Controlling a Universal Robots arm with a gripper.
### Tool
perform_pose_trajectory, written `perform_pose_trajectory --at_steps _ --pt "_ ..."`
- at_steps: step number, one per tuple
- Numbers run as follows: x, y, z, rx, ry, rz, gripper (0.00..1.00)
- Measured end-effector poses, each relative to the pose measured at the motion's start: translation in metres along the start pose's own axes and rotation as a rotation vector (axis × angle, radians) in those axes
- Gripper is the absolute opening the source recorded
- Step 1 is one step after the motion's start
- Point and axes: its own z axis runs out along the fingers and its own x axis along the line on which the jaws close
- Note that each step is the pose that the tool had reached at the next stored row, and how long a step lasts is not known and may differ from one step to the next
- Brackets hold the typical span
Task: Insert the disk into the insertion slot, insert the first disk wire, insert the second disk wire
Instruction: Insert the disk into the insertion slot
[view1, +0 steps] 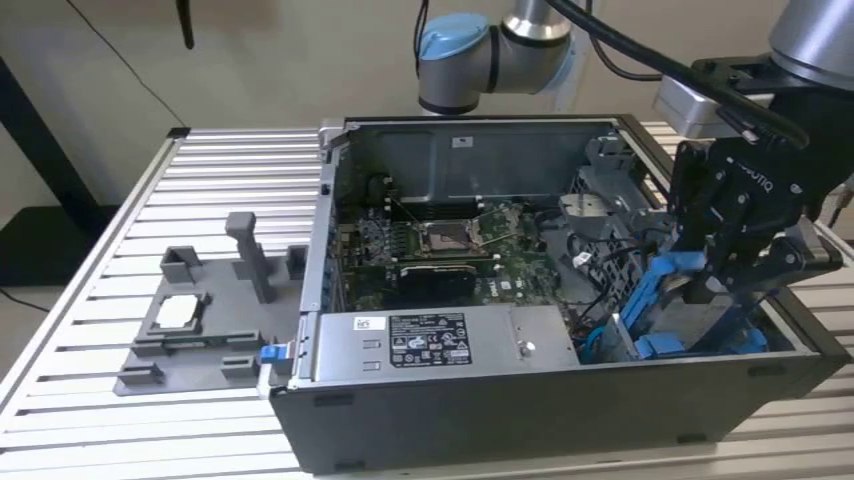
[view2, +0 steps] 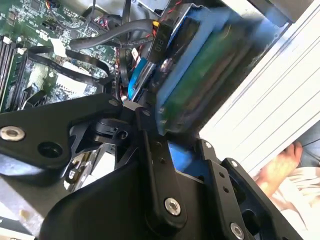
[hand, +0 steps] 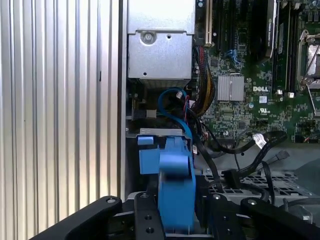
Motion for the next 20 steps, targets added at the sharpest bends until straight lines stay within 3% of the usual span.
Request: perform_pose_trajectory --at_steps 11,12,13,16,17,20 --pt "-0.0003 0.0000 0.0000 0.0013 -0.0001 0.000 0.41" --pt "-0.0005 0.0001 -0.0001 0.0056 -0.0002 0.000 0.41" --pt "-0.0007 0.0001 -0.0001 0.0154 -0.0002 0.000 0.41" --pt "-0.0016 0.0002 -0.0003 0.0537 -0.0006 -0.001 0.41" --pt "-0.0019 0.0002 -0.0007 0.0628 -0.0010 -0.001 0.41" --pt "-0.0021 0.0003 -0.0036 0.0760 -0.0032 -0.002 0.41"
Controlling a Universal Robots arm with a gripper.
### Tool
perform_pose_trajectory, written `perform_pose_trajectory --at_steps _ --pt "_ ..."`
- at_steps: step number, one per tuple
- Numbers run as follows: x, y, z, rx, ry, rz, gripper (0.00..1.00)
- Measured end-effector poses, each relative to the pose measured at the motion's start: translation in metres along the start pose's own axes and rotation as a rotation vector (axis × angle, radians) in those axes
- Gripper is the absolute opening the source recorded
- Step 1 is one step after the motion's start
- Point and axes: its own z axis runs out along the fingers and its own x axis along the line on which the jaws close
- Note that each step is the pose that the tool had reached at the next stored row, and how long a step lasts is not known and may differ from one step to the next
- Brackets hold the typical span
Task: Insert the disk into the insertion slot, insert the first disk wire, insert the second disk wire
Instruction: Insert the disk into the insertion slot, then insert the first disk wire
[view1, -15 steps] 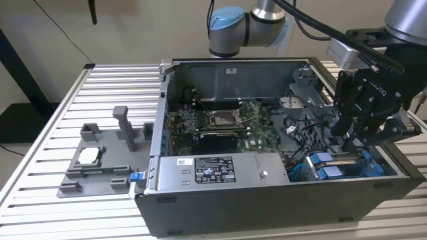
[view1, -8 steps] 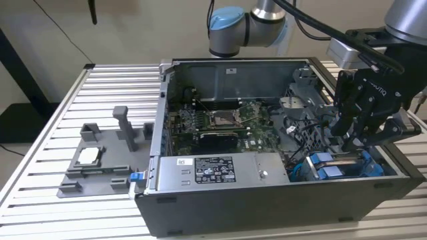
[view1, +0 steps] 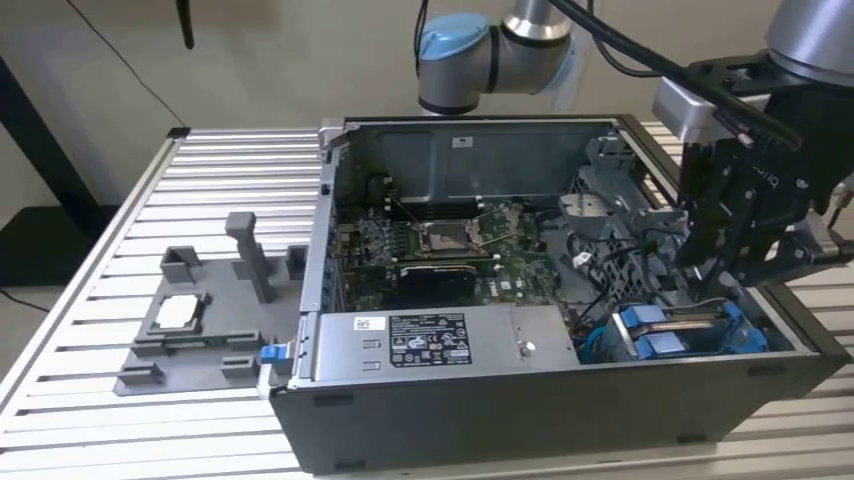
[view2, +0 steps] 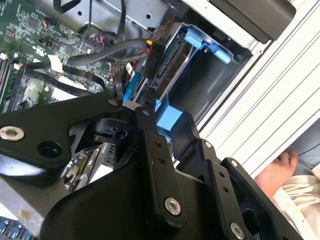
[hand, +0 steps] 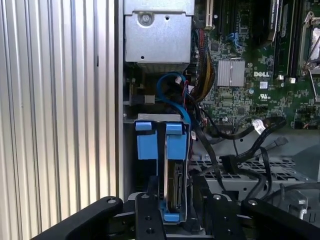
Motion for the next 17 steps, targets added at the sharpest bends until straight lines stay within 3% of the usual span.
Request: perform_pose_trajectory --at_steps 10,13,15,17 --pt "-0.0019 -0.0006 -0.0120 0.0336 -0.0053 0.000 0.41" --pt "-0.0057 -0.0006 -0.0125 0.0439 -0.0053 0.000 0.41" --pt "-0.0103 -0.0006 -0.0124 0.0555 -0.0054 0.000 0.41" --pt "-0.0135 -0.0006 -0.0125 0.0727 -0.0052 0.000 0.41"
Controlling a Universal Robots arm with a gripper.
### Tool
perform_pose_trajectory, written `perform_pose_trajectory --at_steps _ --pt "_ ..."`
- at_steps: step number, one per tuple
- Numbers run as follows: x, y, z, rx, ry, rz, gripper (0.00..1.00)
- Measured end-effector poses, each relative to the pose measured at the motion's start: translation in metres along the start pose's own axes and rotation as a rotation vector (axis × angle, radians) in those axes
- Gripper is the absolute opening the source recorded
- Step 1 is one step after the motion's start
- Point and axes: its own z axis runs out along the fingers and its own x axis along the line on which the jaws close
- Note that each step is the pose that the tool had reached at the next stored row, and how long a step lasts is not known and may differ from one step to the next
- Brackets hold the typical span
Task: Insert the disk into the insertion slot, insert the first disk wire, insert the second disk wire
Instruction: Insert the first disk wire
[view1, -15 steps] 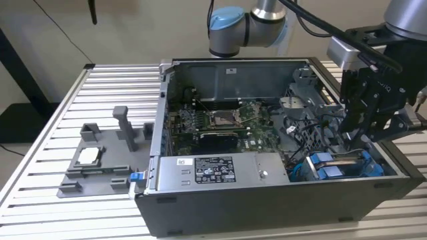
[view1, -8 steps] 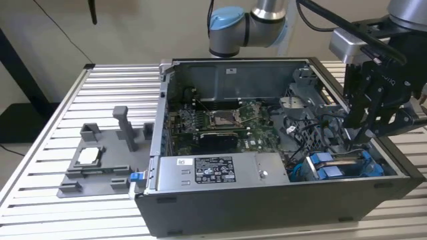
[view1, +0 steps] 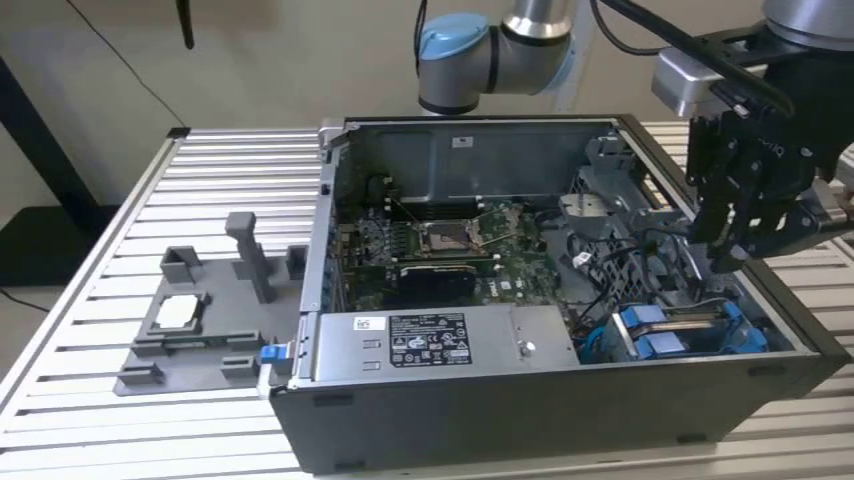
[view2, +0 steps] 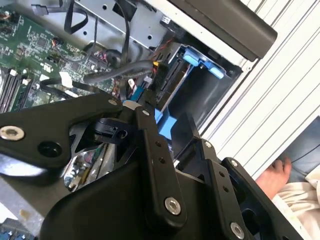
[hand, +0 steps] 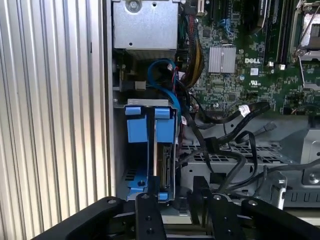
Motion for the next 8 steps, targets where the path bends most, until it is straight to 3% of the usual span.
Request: perform_pose_trajectory --at_steps 3,5,6,8 --pt "-0.0017 0.0000 0.0005 0.0357 -0.0003 -0.004 0.41" --pt "-0.0025 0.0002 0.0015 0.0545 -0.0011 -0.010 0.41" --pt "-0.0028 0.0003 0.0021 0.0611 -0.0018 -0.014 0.41" --pt "-0.0031 0.0003 0.0033 0.0669 -0.0030 -0.022 0.41"
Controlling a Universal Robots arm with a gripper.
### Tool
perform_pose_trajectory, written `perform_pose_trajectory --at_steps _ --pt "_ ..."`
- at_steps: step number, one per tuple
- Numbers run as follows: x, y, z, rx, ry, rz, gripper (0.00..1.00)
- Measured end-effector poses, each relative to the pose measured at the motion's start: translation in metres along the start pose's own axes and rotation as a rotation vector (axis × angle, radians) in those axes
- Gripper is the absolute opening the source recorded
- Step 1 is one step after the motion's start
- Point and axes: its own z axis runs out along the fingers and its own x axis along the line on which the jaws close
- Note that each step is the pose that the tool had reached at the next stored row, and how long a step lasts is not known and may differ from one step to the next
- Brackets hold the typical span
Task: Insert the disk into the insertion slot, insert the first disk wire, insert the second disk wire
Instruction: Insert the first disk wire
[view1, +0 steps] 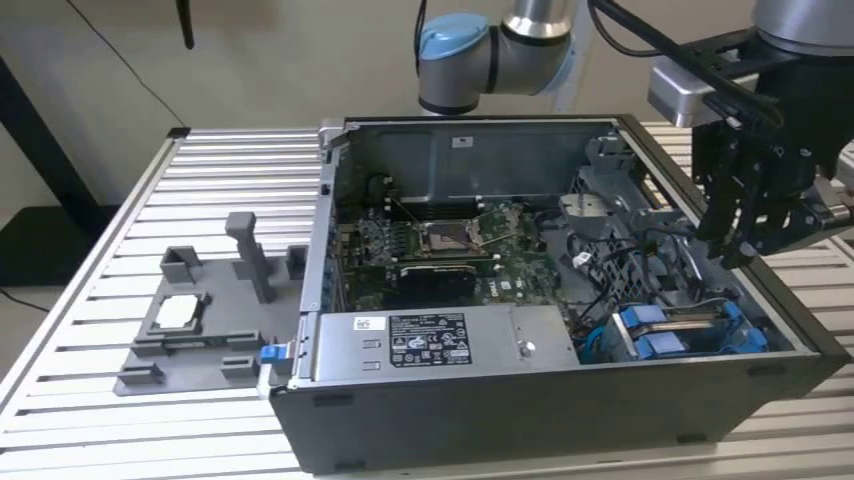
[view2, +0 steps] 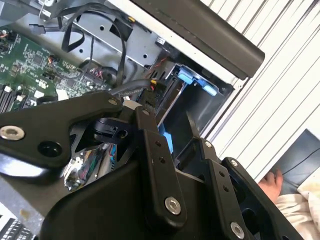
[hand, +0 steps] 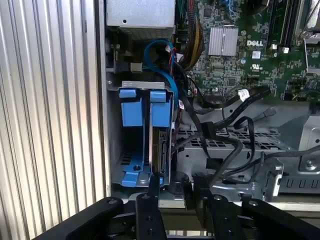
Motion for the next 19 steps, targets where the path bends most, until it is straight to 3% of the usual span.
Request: perform_pose_trajectory --at_steps 3,19 --pt "-0.0008 0.0000 0.0010 0.0053 -0.0015 -0.011 0.41" --pt "-0.0017 -0.0037 0.0034 0.0088 -0.0040 -0.022 0.41"
